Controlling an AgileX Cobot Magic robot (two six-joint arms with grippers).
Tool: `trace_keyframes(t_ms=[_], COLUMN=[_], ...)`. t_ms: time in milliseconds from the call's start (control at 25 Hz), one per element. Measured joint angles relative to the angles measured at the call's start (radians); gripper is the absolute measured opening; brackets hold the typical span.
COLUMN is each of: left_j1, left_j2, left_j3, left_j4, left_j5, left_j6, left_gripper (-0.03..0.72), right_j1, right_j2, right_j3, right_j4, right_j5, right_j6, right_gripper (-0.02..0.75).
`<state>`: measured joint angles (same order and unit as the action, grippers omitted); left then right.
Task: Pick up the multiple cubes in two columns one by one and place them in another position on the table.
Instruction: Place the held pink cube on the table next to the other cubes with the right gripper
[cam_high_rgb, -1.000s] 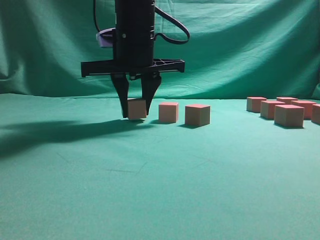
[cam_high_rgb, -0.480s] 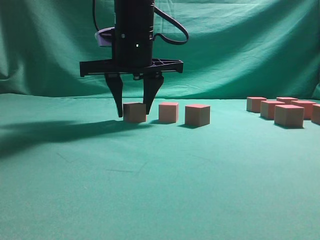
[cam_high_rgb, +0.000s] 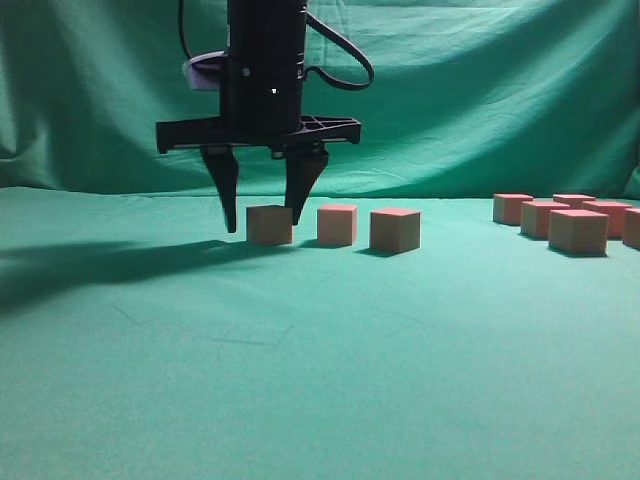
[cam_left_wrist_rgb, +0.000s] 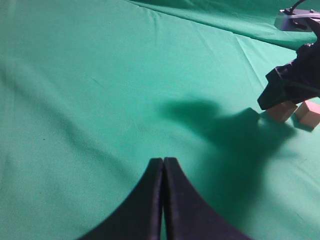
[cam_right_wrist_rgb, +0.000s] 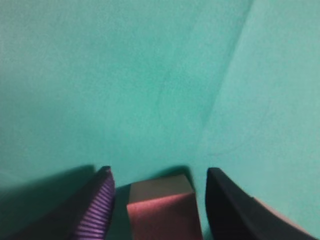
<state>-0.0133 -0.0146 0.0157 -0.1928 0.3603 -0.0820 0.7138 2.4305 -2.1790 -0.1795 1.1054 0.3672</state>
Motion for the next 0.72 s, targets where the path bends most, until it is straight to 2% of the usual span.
trace_keyframes(t_ms=[40, 160, 320, 360, 720], left_j1=[0.000, 0.000, 0.000, 0.000, 0.000], left_j2=[0.000, 0.000, 0.000, 0.000, 0.000], left_j3=[0.000, 0.000, 0.000, 0.000, 0.000], left_j4=[0.000, 0.000, 0.000, 0.000, 0.000], left_j5=[0.000, 0.000, 0.000, 0.000, 0.000], left_j6=[0.000, 0.000, 0.000, 0.000, 0.000], left_gripper=[0.000, 0.000, 0.000, 0.000, 0.000], right_j1=[0.000, 0.000, 0.000, 0.000, 0.000], right_j2=[0.000, 0.000, 0.000, 0.000, -0.041], right_j3=[0.000, 0.000, 0.000, 0.000, 0.000], right_j4=[0.000, 0.000, 0.000, 0.000, -0.041], right_j5=[-0.002, -0.017, -0.072, -0.092, -0.136], right_j6=[-0.009, -0.020, -0.056, -0.069, -0.116], right_gripper=[0.440, 0.542, 0.543, 0.584, 0.568])
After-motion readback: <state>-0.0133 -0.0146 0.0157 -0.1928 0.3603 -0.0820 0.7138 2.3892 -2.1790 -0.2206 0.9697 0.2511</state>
